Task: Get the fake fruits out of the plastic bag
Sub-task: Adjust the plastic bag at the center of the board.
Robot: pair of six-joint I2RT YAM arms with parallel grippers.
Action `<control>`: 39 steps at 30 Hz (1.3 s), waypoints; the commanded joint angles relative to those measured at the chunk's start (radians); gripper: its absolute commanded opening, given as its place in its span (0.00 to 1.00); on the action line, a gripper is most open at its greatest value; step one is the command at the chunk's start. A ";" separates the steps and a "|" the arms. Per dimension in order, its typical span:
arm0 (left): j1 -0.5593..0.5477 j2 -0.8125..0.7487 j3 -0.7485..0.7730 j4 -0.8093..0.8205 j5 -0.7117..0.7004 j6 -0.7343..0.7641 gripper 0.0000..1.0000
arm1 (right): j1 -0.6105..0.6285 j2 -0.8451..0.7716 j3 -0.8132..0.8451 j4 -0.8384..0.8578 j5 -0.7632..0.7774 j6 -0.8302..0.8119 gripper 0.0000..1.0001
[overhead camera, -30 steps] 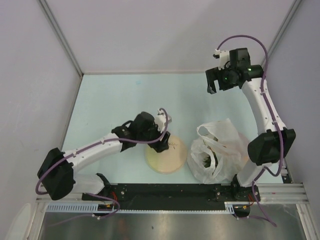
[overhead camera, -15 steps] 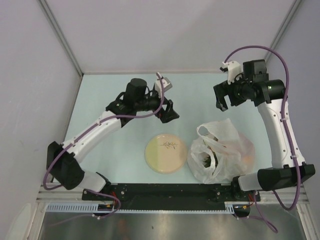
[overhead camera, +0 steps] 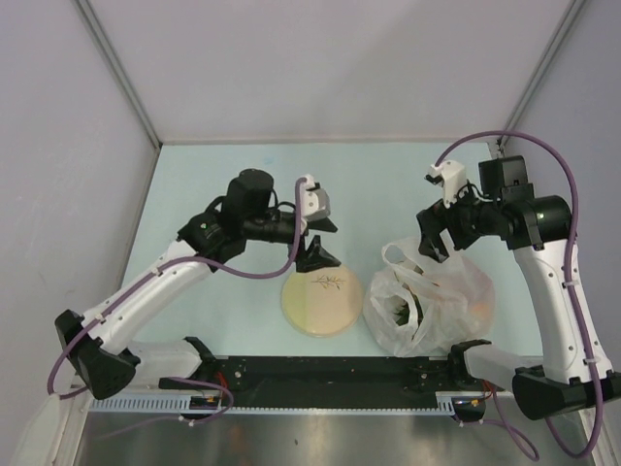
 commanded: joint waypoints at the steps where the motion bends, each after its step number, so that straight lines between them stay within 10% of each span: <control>1: -0.187 0.009 0.038 -0.108 0.080 0.067 0.79 | 0.023 -0.034 -0.041 0.054 -0.065 -0.021 0.95; 18: -0.518 0.182 -0.132 0.409 -0.220 -0.477 0.75 | 0.055 0.062 -0.115 0.185 0.015 -0.150 0.90; 39: -0.552 0.371 0.053 0.309 -0.615 -0.623 0.81 | 0.120 0.130 -0.141 0.185 -0.010 -0.217 0.93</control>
